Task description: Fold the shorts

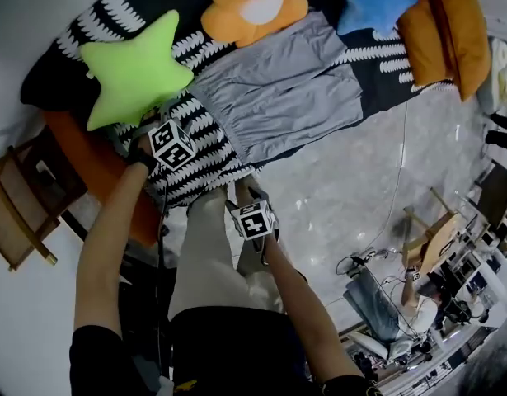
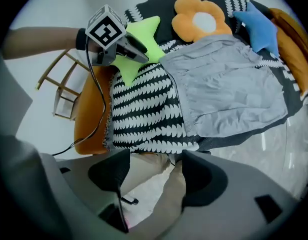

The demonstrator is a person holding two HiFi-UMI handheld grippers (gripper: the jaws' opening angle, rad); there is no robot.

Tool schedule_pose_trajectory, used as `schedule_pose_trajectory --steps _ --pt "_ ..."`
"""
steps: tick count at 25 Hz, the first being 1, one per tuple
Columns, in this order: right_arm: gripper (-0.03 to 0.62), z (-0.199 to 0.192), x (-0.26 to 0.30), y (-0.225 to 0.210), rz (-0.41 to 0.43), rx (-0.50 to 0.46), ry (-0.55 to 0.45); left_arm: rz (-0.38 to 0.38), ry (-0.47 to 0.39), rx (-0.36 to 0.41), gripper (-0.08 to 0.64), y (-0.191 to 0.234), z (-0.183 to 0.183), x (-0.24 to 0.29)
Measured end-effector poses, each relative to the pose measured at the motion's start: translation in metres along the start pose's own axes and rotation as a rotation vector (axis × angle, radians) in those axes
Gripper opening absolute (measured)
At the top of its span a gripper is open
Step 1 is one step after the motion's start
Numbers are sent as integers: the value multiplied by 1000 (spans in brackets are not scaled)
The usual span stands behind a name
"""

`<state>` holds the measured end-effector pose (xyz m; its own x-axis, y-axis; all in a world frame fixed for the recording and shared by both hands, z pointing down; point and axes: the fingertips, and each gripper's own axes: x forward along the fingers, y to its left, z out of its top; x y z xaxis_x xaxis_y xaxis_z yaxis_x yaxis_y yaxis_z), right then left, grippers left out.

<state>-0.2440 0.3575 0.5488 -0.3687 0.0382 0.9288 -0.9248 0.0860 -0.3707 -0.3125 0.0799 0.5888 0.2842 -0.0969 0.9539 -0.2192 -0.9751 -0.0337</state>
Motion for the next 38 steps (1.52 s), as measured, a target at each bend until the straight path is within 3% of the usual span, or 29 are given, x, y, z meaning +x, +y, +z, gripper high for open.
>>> schedule_pose_trajectory --steps 2,5,8,11,14,18,21,23,29,31,35,38 --pt "338 0 -12 -14 -33 -22 -12 -46 -16 -126 255 -23 -8 -4" --pt "320 18 -44 -64 -106 5 -106 -107 -62 -295 258 -62 -8 -17" --pt "293 44 -81 -157 -220 12 -212 -223 -154 -494 233 -110 14 -22" --pt "291 66 -124 -269 -371 -31 -248 -311 -204 -655 184 -156 43 -2" --pt "291 67 -151 -347 -467 -130 -189 -330 -142 -702 212 -202 52 22" --pt "279 54 -141 -423 -466 -235 -162 -317 -74 -758 206 -233 63 54" --pt "266 39 -131 -463 -467 -389 -101 -316 -23 -763 206 -261 77 74" --pt "259 30 -119 -482 -462 -508 -59 -300 34 -764 206 -277 79 81" --pt "252 40 -84 -516 -480 -756 -17 -145 172 -713 206 -283 64 110" --pt "244 45 -79 -521 -483 -833 -15 -97 171 -719 204 -289 63 116" --pt "230 50 -68 -533 -476 -967 11 -28 114 -858 186 -286 67 118" --pt "227 42 -61 -543 -479 -1036 47 8 97 -898 156 -281 66 117"
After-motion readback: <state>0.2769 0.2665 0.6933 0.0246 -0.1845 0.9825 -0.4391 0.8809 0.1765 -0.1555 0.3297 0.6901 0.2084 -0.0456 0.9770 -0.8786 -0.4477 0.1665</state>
